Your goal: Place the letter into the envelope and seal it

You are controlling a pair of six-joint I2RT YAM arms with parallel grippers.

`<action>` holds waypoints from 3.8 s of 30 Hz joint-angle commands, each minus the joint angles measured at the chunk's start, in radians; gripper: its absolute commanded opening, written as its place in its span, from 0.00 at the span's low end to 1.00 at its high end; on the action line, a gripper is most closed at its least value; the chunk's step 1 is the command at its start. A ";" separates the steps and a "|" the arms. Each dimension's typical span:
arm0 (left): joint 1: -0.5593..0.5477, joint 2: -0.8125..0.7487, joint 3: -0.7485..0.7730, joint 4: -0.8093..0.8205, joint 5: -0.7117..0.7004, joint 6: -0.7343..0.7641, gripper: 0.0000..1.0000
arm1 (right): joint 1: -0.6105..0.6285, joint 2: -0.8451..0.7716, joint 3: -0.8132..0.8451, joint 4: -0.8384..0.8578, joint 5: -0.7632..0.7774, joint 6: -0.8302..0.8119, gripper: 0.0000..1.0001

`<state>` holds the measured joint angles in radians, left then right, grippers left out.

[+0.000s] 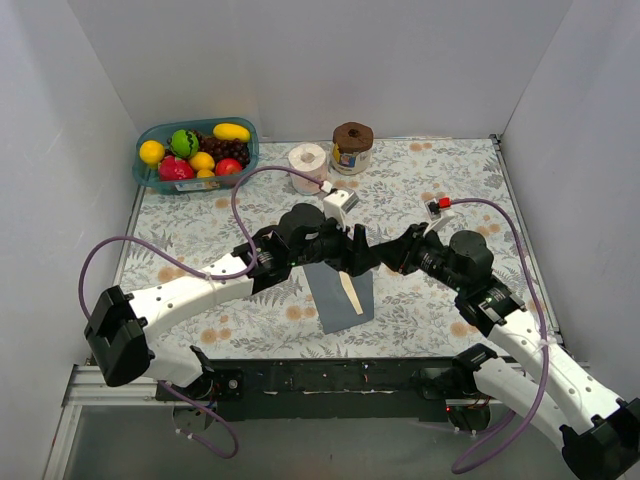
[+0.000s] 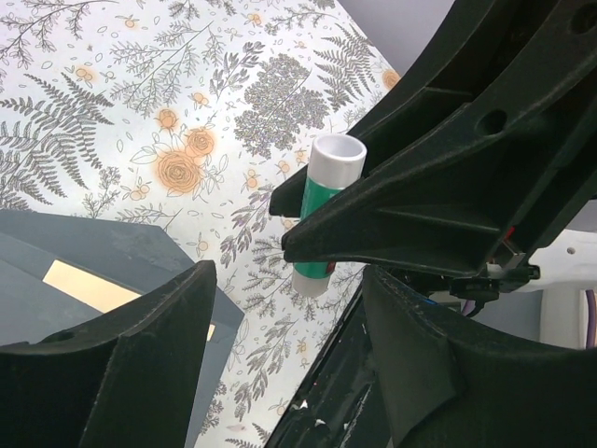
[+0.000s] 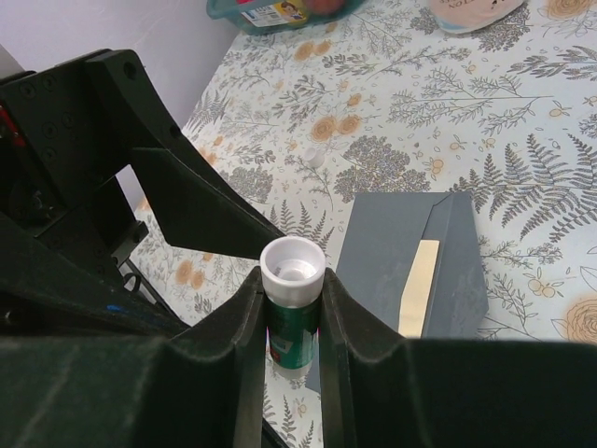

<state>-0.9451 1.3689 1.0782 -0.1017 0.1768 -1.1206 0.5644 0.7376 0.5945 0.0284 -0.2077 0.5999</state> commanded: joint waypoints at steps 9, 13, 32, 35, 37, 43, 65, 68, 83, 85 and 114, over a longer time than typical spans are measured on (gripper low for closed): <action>-0.017 0.010 0.031 -0.027 -0.053 0.039 0.63 | 0.002 -0.003 0.010 0.111 -0.053 0.040 0.01; -0.021 0.015 0.037 -0.021 -0.057 0.042 0.62 | 0.002 0.005 0.010 0.123 -0.071 0.054 0.01; -0.035 0.022 0.051 0.076 -0.031 0.044 0.25 | 0.002 0.026 -0.024 0.182 -0.113 0.098 0.01; -0.037 0.022 0.049 0.089 -0.037 0.038 0.00 | 0.002 0.028 -0.025 0.179 -0.113 0.097 0.02; -0.038 0.022 0.049 0.094 -0.045 0.027 0.00 | 0.002 0.026 -0.025 0.176 -0.111 0.090 0.09; -0.040 0.022 0.045 0.097 -0.097 -0.004 0.00 | 0.002 0.029 -0.035 0.166 -0.102 0.071 0.24; -0.047 0.002 0.026 0.171 -0.243 -0.091 0.00 | 0.002 0.037 -0.061 0.192 -0.120 0.103 0.39; -0.049 -0.001 0.026 0.180 -0.234 -0.093 0.00 | 0.002 0.045 -0.065 0.208 -0.130 0.110 0.38; -0.063 -0.007 0.005 0.244 -0.149 -0.090 0.00 | 0.003 0.068 -0.081 0.242 -0.147 0.123 0.39; -0.064 -0.010 0.003 0.249 -0.151 -0.087 0.00 | 0.002 0.071 -0.081 0.245 -0.151 0.124 0.39; -0.066 -0.044 -0.008 0.232 -0.370 -0.123 0.00 | 0.002 0.063 -0.076 0.225 -0.160 0.118 0.34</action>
<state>-1.0309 1.3987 1.0542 -0.0010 -0.0673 -1.2243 0.5434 0.7994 0.5308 0.3161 -0.2562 0.7120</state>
